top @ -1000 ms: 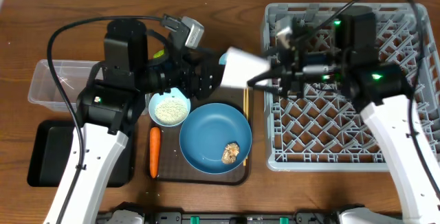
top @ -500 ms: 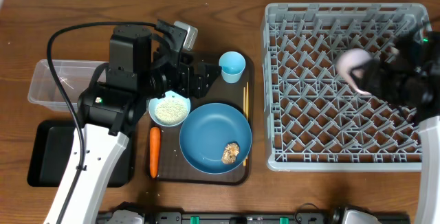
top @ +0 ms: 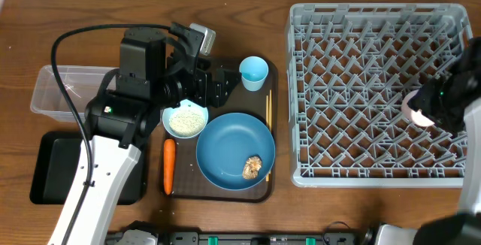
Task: Sort waste into correct bins and load items into the dishwasher rack
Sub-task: 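Place the pink cup upside down in the dish rack with right gripper, then grasp the light-blue cup with the left gripper and lift it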
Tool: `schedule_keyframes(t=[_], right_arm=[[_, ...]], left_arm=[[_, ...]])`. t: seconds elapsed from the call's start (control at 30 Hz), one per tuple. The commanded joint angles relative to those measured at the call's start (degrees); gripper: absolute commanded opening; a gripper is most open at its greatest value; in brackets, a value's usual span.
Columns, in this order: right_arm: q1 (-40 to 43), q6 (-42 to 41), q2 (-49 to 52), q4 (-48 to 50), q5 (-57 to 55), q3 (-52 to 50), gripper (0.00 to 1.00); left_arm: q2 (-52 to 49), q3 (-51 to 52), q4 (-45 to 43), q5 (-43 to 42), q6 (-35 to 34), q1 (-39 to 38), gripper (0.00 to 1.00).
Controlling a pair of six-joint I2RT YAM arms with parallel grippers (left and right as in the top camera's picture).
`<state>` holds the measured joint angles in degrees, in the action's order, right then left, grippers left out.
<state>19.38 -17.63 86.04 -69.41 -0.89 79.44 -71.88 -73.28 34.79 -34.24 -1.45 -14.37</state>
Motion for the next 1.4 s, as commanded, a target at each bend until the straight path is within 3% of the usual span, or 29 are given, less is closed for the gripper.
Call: schedule_keyframes(t=[0.0, 0.2, 0.23, 0.3, 0.4, 0.57, 0.7, 0.9, 1.07, 1.37], right_arm=[[0.2, -1.2, 3.1, 0.3, 1.0, 0.6, 0.42], [0.2, -1.0, 7.1, 1.1, 5.3, 0.6, 0.43], [0.2, -1.0, 7.5, 1.0, 5.0, 0.6, 0.48], [0.2, -1.0, 7.9, 1.0, 5.0, 0.6, 0.72], [0.2, -1.0, 7.9, 1.2, 5.1, 0.6, 0.79], [0.0, -0.4, 6.6, 1.1, 7.9, 2.5, 0.82], [-0.6, 4.3, 3.1, 3.1, 21.2, 4.1, 0.81], [-6.6, 7.5, -4.0, 7.2, 26.7, 4.1, 0.8], [-11.5, 7.5, -6.4, 7.1, 23.8, 4.1, 0.81], [-14.2, 7.4, -6.3, 6.8, 22.7, 4.0, 0.82]], left_arm=[[0.9, -0.9, 0.2, 0.4, 0.1, -0.1, 0.84], [0.9, -0.9, 0.2, 0.4, 0.1, -0.1, 0.84], [0.9, -0.9, 0.3, 0.4, 0.1, -0.1, 0.84], [0.9, -0.9, 0.4, 0.4, 0.2, -0.1, 0.84], [0.4, -0.9, 0.3, 1.4, 0.2, -0.1, 0.85], [-3.1, -0.8, 0.0, 11.4, 0.7, -1.8, 0.84], [-9.9, -0.7, -4.1, 19.1, 1.7, -3.9, 0.84], [-23.4, -0.7, -15.6, 19.3, 1.6, -5.0, 0.83], [-31.4, -0.7, -22.6, 19.3, -0.3, -5.1, 0.7], [-39.5, -0.7, -22.1, 19.3, -2.1, -5.1, 0.62]])
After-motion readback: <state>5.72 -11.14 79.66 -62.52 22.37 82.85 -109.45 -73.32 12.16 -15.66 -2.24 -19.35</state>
